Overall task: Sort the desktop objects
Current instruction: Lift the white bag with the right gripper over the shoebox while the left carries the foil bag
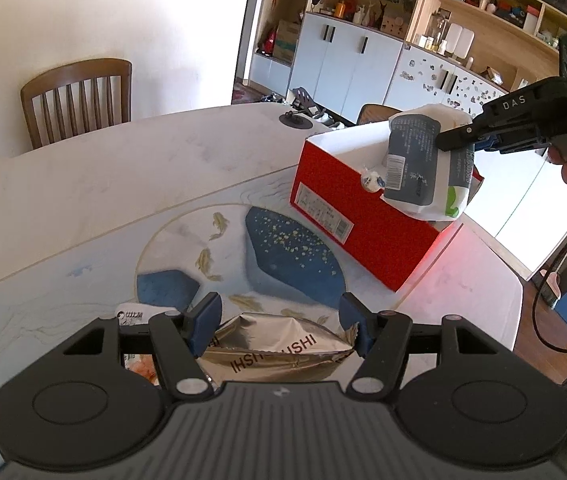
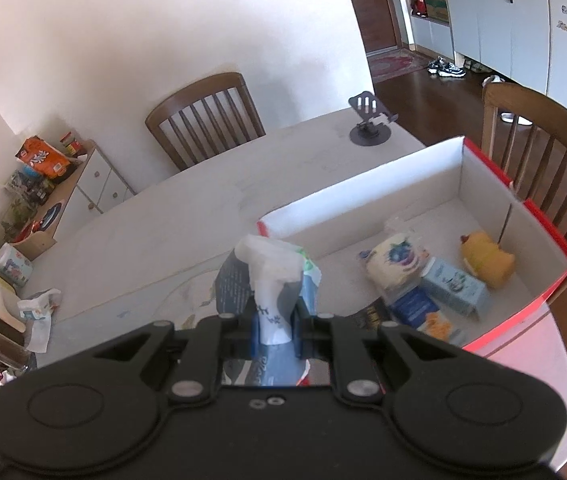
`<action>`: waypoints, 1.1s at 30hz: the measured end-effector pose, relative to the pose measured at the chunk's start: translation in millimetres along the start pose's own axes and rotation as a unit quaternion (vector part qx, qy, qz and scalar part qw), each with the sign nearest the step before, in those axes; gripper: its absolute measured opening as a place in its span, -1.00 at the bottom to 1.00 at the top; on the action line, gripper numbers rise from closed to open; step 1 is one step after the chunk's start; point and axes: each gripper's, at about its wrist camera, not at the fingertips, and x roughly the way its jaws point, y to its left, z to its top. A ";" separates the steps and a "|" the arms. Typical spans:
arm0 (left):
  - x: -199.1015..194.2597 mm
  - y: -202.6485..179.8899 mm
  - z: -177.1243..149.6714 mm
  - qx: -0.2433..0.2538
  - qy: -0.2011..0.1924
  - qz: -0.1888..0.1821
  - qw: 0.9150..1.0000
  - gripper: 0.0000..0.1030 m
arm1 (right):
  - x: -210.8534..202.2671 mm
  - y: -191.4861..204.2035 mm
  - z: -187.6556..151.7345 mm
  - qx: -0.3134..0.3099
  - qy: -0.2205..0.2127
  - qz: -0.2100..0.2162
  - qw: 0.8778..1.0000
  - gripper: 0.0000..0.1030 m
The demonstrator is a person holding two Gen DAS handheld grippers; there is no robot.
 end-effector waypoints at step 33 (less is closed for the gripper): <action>59.2 -78.5 76.7 0.010 -0.005 -0.004 1.000 0.25 | 13.6 -99.4 53.7 -0.008 0.012 -0.012 1.000 -0.72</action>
